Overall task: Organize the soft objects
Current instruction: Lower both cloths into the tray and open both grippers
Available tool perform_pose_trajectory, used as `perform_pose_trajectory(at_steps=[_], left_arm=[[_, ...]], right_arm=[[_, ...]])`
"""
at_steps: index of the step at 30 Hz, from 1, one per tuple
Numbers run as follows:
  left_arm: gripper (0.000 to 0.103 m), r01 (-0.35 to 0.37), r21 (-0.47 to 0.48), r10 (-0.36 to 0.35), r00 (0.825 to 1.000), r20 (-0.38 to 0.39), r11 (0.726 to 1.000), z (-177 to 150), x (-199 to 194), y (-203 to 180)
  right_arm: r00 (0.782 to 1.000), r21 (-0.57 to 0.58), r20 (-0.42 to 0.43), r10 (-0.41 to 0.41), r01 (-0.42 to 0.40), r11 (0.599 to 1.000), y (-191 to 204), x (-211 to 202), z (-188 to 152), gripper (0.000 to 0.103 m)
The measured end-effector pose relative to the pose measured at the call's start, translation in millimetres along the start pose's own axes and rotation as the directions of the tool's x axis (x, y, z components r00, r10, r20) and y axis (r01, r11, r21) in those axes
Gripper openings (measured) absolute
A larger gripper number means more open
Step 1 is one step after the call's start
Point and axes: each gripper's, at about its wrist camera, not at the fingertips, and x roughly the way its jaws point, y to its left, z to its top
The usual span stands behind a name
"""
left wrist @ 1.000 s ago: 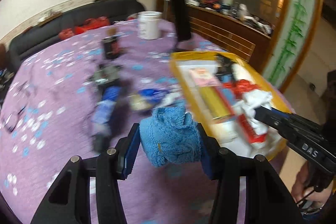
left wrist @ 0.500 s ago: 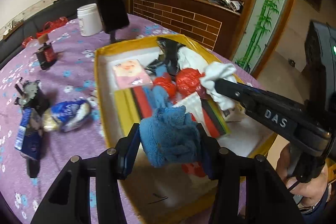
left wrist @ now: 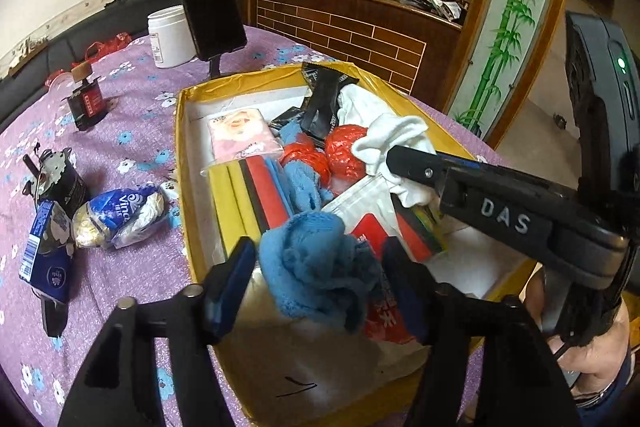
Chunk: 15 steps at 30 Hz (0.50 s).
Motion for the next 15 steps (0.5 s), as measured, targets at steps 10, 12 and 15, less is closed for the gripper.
perform_pose_trajectory(at_steps=[10, 12, 15], left_arm=[[0.070, 0.007, -0.032, -0.006, 1.000, 0.023, 0.999, 2.1, -16.3, 9.0], [0.070, 0.009, -0.036, -0.008, 0.999, 0.034, 0.999, 2.5, -21.6, 10.8], [0.070, 0.011, -0.038, -0.009, 0.999, 0.046, 0.999, 2.3, -28.9, 14.1]], right_arm=[[0.998, -0.010, 0.063, -0.008, 0.008, 1.000, 9.8, -26.3, 2.3, 0.052], [0.997, -0.008, 0.078, -0.017, 0.018, 1.000, 11.6, -32.0, 3.1, 0.056], [0.995, -0.006, 0.100, -0.018, 0.019, 1.000, 15.0, -40.1, 3.7, 0.062]])
